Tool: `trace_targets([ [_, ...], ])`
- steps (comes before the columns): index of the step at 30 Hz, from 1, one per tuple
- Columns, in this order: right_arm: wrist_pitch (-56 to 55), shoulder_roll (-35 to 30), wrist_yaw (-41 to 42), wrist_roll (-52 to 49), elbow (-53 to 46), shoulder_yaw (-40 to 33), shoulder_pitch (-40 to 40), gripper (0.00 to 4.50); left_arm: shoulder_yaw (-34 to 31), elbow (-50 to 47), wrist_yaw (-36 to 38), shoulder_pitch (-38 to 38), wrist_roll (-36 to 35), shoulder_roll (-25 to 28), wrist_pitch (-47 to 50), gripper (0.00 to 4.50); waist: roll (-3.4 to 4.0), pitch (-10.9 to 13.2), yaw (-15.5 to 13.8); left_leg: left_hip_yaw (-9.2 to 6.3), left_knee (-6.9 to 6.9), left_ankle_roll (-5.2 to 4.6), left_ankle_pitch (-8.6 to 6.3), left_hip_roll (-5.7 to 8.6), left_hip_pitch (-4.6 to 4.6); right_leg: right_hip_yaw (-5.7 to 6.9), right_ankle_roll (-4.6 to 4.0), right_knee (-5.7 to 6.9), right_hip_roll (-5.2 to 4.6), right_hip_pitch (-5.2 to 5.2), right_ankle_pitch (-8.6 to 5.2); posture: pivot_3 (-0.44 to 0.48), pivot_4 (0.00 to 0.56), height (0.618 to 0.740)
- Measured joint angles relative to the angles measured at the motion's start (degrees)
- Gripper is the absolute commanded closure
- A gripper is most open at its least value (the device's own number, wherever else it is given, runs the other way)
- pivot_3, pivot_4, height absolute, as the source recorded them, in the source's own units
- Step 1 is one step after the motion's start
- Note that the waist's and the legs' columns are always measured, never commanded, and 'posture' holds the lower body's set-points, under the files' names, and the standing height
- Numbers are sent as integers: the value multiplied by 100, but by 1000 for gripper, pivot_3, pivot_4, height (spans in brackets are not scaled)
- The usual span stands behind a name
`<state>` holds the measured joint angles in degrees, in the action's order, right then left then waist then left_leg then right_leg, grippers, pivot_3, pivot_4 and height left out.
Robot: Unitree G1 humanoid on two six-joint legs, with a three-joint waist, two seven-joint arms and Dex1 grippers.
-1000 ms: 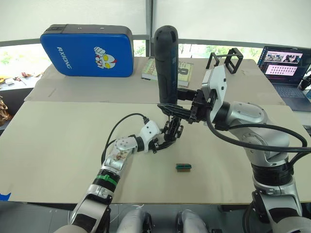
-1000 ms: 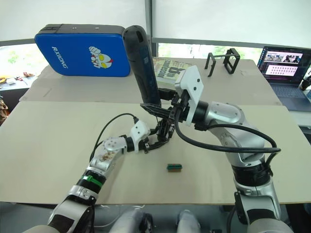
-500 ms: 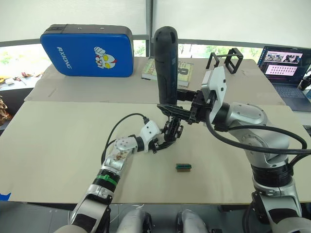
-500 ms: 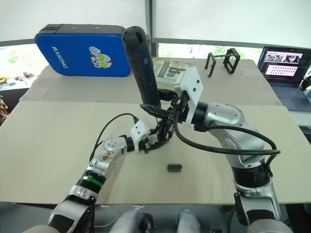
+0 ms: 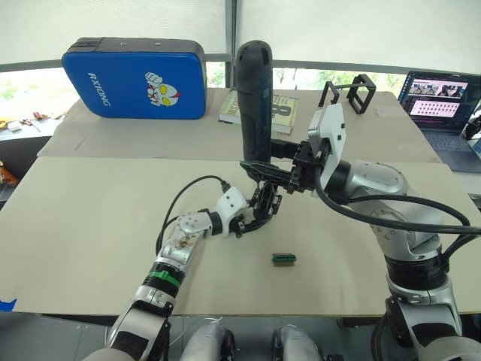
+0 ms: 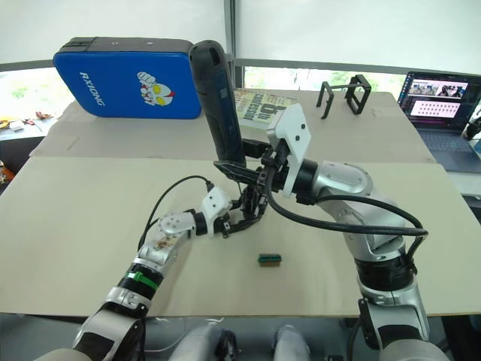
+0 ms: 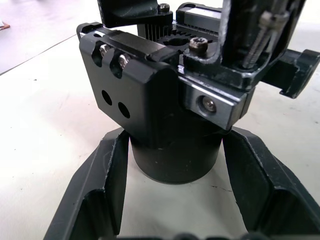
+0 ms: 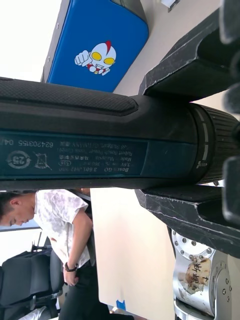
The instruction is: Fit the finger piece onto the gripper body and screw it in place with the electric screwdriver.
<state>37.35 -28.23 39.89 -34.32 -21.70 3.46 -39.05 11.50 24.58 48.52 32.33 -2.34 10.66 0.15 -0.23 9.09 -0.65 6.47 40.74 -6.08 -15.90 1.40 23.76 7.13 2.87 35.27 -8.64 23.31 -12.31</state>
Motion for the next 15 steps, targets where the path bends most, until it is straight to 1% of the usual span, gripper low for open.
trace_targets([
  [15,-235,-24,133,219,39,14,99,2585,0,0,-4,0,0,2,0,2188,0,0,-1,1,0,0,0,1,0,0,0,0,3,0,0,0,150,740],
])
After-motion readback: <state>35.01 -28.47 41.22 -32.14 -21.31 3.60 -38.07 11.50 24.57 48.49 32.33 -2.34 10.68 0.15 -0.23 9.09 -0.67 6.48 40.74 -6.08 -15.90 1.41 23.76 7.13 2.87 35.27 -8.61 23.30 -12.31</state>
